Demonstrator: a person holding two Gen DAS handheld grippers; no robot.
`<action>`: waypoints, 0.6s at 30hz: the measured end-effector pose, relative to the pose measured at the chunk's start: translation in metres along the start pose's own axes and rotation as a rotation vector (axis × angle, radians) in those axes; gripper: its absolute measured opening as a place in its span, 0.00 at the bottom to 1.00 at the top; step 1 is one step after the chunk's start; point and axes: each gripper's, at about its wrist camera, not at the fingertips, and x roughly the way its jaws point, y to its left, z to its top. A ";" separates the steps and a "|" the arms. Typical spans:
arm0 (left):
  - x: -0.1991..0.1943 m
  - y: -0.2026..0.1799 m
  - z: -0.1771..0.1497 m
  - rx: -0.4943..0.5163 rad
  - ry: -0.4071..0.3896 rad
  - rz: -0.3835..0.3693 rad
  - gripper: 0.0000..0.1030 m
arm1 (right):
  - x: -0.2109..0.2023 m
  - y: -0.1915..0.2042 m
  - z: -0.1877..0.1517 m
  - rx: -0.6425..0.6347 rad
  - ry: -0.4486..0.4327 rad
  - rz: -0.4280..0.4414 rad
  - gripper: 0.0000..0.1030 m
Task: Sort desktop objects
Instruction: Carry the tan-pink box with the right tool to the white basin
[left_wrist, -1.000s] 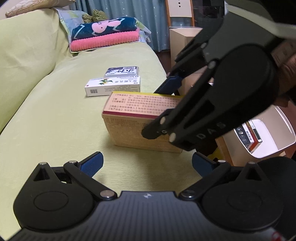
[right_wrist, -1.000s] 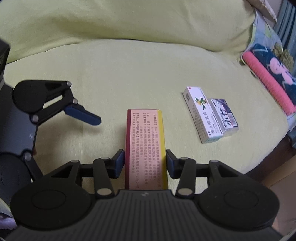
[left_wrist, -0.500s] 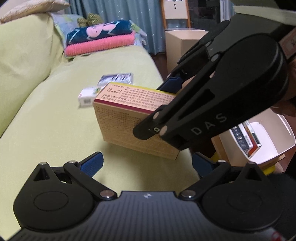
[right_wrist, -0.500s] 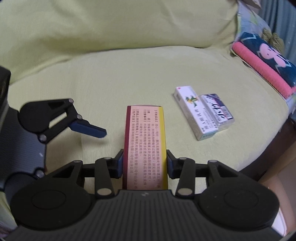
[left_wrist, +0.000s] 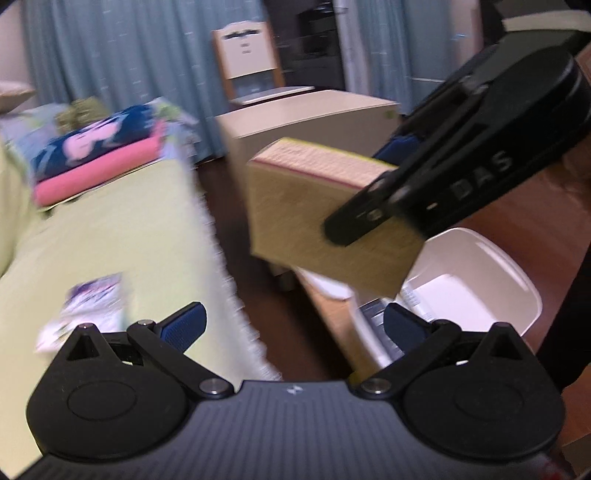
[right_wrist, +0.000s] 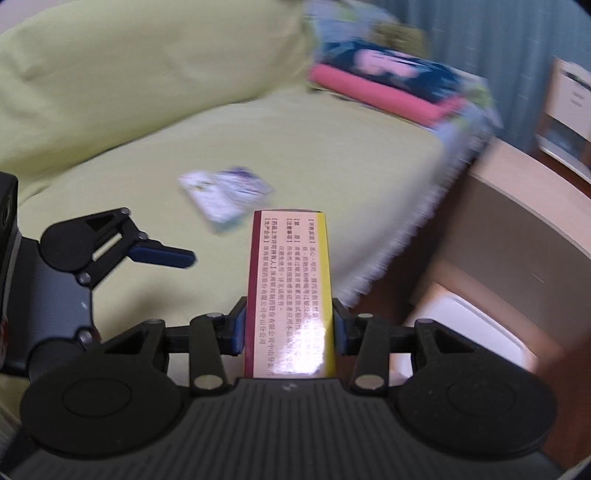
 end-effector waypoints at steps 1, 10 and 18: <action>0.009 -0.008 0.006 0.016 -0.002 -0.022 1.00 | -0.006 -0.014 -0.008 0.023 0.003 -0.033 0.38; 0.086 -0.072 0.041 0.164 0.007 -0.161 1.00 | -0.028 -0.113 -0.099 0.267 0.053 -0.214 0.38; 0.143 -0.110 0.040 0.233 0.050 -0.190 1.00 | 0.008 -0.166 -0.166 0.414 0.109 -0.225 0.38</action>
